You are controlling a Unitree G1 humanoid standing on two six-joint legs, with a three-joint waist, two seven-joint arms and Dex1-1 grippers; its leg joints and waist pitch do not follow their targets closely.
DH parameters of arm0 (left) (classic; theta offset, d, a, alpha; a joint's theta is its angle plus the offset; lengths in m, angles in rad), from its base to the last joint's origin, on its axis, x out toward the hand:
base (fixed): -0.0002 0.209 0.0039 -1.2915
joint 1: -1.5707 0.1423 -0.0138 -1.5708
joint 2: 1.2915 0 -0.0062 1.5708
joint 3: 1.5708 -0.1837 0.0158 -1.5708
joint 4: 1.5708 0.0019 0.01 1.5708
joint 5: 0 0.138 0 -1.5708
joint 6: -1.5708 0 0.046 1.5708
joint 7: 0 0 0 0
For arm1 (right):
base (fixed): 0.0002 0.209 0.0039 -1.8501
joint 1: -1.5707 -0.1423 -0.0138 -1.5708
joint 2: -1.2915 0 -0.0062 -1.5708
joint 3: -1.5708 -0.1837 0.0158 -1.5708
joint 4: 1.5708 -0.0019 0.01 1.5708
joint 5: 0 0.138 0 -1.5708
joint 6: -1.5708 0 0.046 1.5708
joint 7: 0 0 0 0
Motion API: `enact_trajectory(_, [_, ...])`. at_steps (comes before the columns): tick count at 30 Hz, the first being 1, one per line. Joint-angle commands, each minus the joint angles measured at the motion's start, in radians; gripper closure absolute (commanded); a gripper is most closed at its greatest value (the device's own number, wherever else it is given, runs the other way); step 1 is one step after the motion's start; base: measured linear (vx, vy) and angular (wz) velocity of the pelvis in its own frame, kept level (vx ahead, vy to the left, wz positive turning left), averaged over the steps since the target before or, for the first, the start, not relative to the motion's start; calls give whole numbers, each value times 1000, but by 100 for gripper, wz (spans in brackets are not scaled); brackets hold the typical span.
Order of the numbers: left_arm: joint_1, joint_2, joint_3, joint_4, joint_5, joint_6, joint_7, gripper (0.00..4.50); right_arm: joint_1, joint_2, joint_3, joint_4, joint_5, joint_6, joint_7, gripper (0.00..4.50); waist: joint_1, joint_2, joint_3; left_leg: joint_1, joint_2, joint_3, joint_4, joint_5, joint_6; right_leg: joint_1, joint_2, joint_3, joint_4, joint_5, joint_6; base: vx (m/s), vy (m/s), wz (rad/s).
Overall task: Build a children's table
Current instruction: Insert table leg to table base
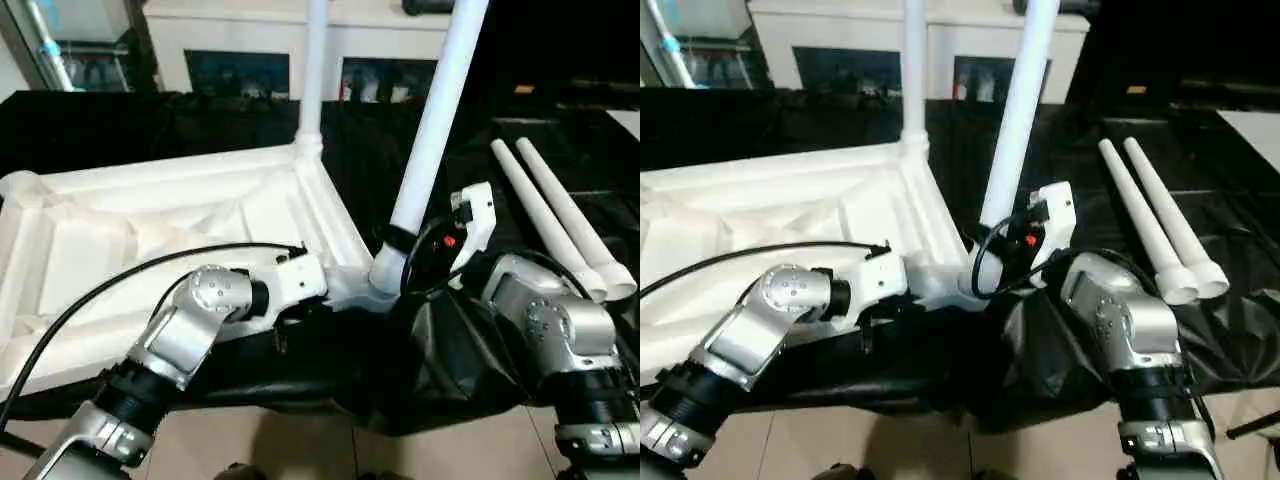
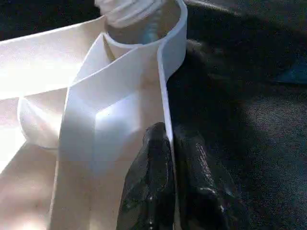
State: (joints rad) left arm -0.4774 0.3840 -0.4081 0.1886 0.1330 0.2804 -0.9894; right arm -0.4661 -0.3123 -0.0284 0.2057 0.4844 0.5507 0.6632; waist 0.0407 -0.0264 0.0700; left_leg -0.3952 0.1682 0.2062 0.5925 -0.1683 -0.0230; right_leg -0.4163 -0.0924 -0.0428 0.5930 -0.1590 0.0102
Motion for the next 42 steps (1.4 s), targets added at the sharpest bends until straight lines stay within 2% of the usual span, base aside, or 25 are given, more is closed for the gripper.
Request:
enact_trajectory(1, [30, -2, -52, -32, 2, -27, -20, 450, -19, -1, 3, 14, -8, -20, 15, 266, -2, -22, -63, 28, 60, -25, -74, -210, 33, 34, -54, 37, -65, -275, -195, 0, 0, 0])
enact_trajectory(4, [38, 11, -65, -40, 15, -30, -28, 450, -25, 0, 11, 20, -13, -23, 31, 266, -3, -19, -63, 30, 61, -25, -75, -209, 30, 32, -53, 37, -65, -278, -192, 0, 0, 0])
enact_trajectory(11, [14, 15, -57, -24, 21, -24, -30, 450, -32, -9, 33, 60, -29, -37, 77, 266, -4, -25, -64, 29, 61, -26, -76, -233, 14, 33, -53, 38, -66, -295, -187, 0, 0, 0])
enact_trajectory(12, [14, 15, -57, -24, 20, -24, -30, 450, -32, -9, 34, 61, -30, -38, 77, 266, -3, -22, -64, 30, 61, -26, -76, -229, 14, 31, -53, 38, -66, -288, -189, 0, 0, 0])
enact_trajectory(16, [-1, 11, -60, -13, 23, -31, -29, 450, -45, 2, 51, 110, -60, -61, 87, 266, -4, -24, -64, 30, 61, -26, -76, -236, 14, 32, -53, 37, -66, -289, -193, 0, 0, 0])
enact_trajectory(19, [-6, 10, -59, -10, 24, -34, -28, 450, -60, 11, 62, 152, -83, -91, 85, 266, -7, -27, -60, 29, 61, -27, -77, -264, 3, 30, -55, 38, -71, -331, -188, 0, 0, 0])
enact_trajectory(26, [-6, 15, -57, -8, 27, -36, -26, 450, -79, 22, 68, 209, -103, -116, 89, 266, -13, -27, -59, 32, 62, -31, -81, -309, -18, 26, -53, 37, -72, -345, -183, 0, 0, 0])
enact_trajectory(28, [-9, 16, -56, -6, 29, -38, -22, 450, -82, 26, 67, 225, -105, -121, 93, 266, -13, -27, -58, 32, 62, -30, -81, -318, -19, 25, -53, 38, -74, -351, -184, 0, 0, 0])
enact_trajectory(29, [-11, 16, -55, -4, 30, -40, -21, 450, -84, 31, 63, 231, -105, -122, 94, 266, -14, -36, -58, 32, 62, -30, -81, -324, -19, 25, -54, 38, -75, -364, -180, 0, 0, 0])
enact_trajectory(31, [-14, 15, -54, -1, 30, -41, -19, 450, -85, 38, 56, 238, -103, -123, 93, 266, -12, -31, -58, 32, 63, -32, -82, -322, -21, 25, -55, 38, -75, -370, -177, 0, 0, 0])
enact_trajectory(34, [-20, 11, -51, 4, 30, -41, -13, 450, -83, 47, 43, 249, -93, -129, 93, 266, -13, -32, -57, 34, 63, -32, -83, -342, -29, 22, -54, 38, -77, -380, -175, 0, 0, 0])
enact_trajectory(39, [-30, 4, -44, 13, 27, -37, -7, 450, -30, 56, 13, 226, -57, -129, 92, 266, -11, -33, -55, 38, 64, -33, -85, -372, -37, 17, -55, 39, -82, -408, -164, 0, 0, 0])
enact_trajectory(42, [-34, 2, -40, 18, 25, -36, -3, 450, 15, 60, 3, 212, -43, -137, 94, 266, -9, -34, -56, 36, 65, -35, -87, -367, -36, 19, -55, 39, -81, -404, -159, 0, 0, 0])
